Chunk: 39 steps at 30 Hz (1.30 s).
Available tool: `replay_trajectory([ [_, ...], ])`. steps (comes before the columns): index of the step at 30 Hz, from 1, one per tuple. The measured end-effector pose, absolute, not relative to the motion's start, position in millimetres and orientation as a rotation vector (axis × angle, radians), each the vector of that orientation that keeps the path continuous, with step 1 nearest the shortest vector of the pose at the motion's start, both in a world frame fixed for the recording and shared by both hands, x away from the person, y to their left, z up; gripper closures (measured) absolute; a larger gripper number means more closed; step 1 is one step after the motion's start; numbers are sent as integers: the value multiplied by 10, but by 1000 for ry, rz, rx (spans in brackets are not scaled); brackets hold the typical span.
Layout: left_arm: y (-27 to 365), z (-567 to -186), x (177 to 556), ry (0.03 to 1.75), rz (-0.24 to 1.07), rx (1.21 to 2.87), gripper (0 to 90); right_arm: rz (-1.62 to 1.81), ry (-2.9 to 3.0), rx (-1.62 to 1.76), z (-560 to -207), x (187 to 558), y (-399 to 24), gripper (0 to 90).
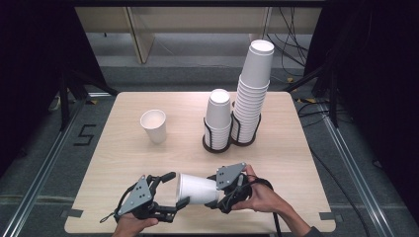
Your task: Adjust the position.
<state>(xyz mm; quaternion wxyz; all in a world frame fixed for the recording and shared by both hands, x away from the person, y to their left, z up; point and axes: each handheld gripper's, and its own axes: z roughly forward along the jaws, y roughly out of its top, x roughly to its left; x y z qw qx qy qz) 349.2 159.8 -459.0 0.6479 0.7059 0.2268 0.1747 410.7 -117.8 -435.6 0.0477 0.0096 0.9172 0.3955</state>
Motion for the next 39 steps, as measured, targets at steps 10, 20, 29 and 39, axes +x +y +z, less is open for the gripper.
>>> replay_trajectory([
  [10, 1658, -4634, 3543, 595, 309, 1576, 138, 1360, 2722, 141, -4258, 4235, -1393, 255],
  [20, 1559, -4690, 3563, 608, 211, 1589, 131, 1456, 2723, 72, -4224, 4189, -1357, 255],
  [29, 1518, -4691, 3553, 573, 179, 1560, 35, 1473, 2761, 10, -4299, 4148, -1260, 255],
  [39, 1522, -4674, 3511, 544, 191, 1547, 0, 1470, 2804, -17, -4395, 4109, -1156, 256],
])
